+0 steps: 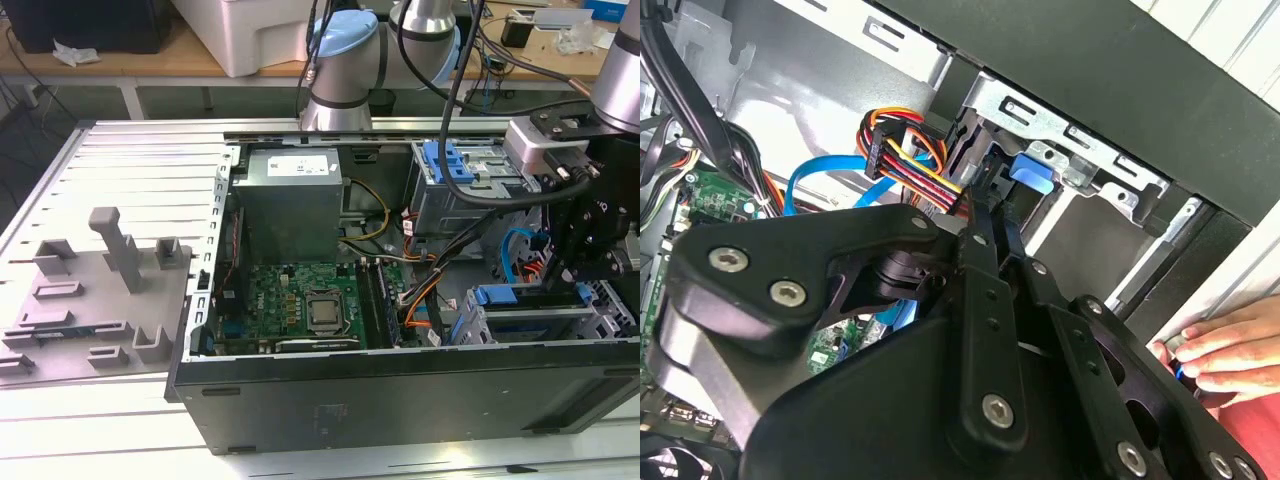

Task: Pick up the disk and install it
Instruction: 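Insert the first disk wire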

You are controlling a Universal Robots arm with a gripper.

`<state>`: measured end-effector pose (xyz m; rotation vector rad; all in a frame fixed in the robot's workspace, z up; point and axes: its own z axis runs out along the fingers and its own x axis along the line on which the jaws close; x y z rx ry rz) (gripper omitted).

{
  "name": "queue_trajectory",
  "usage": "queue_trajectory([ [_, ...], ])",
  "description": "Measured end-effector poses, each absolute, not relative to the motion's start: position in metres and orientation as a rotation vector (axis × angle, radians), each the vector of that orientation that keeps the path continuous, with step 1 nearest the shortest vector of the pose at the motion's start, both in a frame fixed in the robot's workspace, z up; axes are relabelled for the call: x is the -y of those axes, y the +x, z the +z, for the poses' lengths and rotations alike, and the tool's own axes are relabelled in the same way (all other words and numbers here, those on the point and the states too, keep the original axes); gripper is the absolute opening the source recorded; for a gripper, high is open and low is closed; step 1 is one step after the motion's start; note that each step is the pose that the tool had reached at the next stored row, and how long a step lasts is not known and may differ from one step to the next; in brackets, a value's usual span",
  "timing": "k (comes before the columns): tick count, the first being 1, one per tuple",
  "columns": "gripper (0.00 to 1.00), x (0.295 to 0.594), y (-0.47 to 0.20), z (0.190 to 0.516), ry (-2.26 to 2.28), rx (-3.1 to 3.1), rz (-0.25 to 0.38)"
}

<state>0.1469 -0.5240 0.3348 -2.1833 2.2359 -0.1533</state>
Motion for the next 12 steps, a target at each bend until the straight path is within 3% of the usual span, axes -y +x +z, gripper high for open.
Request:
queue_trajectory([
  [9,0.17,0.5239,0.1469,0.3348,-2.183,-2.235,-0.151],
  [10,0.18,0.524,0.1468,0.3357,-2.182,-2.235,-0.151],
  [12,0.3,0.524,0.1468,0.3406,-2.183,-2.236,-0.153],
])
